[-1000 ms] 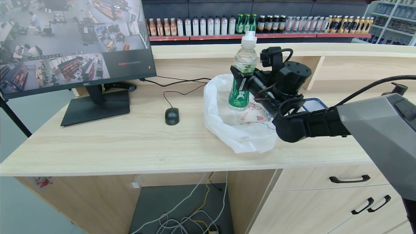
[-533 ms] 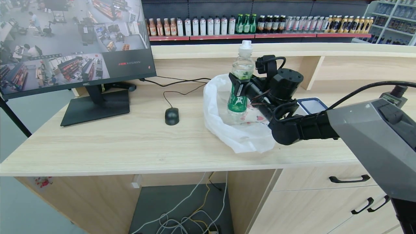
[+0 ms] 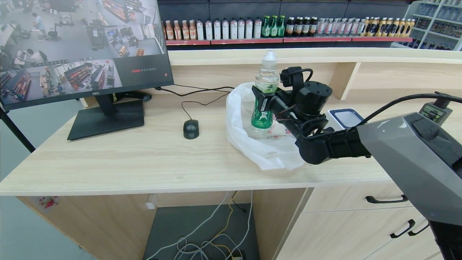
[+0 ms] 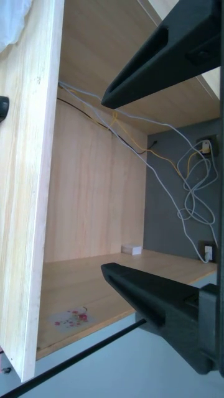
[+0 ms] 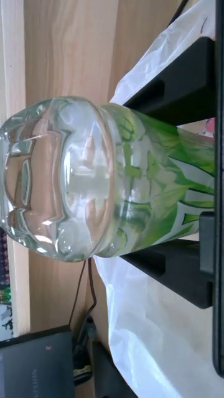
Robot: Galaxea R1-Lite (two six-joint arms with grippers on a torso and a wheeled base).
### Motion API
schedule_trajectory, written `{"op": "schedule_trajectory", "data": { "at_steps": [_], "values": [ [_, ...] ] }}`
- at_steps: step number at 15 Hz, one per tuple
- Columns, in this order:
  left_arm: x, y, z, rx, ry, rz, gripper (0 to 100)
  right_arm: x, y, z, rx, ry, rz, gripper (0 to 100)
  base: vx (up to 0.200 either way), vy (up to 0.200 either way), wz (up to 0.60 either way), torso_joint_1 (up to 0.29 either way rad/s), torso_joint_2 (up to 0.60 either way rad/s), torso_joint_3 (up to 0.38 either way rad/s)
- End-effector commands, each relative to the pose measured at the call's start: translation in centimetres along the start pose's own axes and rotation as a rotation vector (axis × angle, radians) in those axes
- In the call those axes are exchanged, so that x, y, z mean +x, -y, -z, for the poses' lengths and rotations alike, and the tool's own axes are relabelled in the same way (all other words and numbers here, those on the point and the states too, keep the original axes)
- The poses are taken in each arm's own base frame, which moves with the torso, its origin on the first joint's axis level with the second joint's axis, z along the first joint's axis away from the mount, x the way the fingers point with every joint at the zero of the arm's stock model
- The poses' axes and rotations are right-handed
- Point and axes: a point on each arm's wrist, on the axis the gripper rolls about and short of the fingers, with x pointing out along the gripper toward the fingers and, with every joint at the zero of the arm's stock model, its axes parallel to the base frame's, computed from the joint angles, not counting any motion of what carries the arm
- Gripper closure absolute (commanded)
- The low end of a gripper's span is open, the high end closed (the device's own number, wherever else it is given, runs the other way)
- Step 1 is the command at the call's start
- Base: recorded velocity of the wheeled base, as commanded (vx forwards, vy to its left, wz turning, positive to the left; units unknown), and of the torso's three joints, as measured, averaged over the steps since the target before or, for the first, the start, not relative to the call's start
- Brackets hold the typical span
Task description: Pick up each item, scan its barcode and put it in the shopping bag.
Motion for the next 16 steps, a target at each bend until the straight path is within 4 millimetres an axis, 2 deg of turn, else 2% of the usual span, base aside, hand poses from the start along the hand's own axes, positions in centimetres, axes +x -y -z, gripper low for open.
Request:
{"op": "schedule_trajectory", "data": {
  "at_steps": [1, 8, 12, 16],
  "values": [
    [0.0, 0.0, 0.0, -0.001, 0.000, -0.001, 0, 0.0, -0.1, 0.3, 0.000, 0.002, -0.001, 100, 0.000, 0.000, 0.00, 0.000, 0.00, 0.000],
    [0.0, 0.0, 0.0, -0.001, 0.000, -0.001, 0, -0.1, -0.3, 1.8, 0.000, -0.021, -0.006, 100, 0.000, 0.000, 0.00, 0.000, 0.00, 0.000],
    [0.0, 0.0, 0.0, -0.001, 0.000, -0.001, 0, -1.0, -0.4, 3.2, 0.002, -0.055, -0.009, 100, 0.000, 0.000, 0.00, 0.000, 0.00, 0.000],
    [0.0, 0.0, 0.0, -0.001, 0.000, -0.001, 0, -1.1, -0.4, 3.2, 0.002, -0.052, -0.009, 100, 0.000, 0.000, 0.00, 0.000, 0.00, 0.000]
  ]
}}
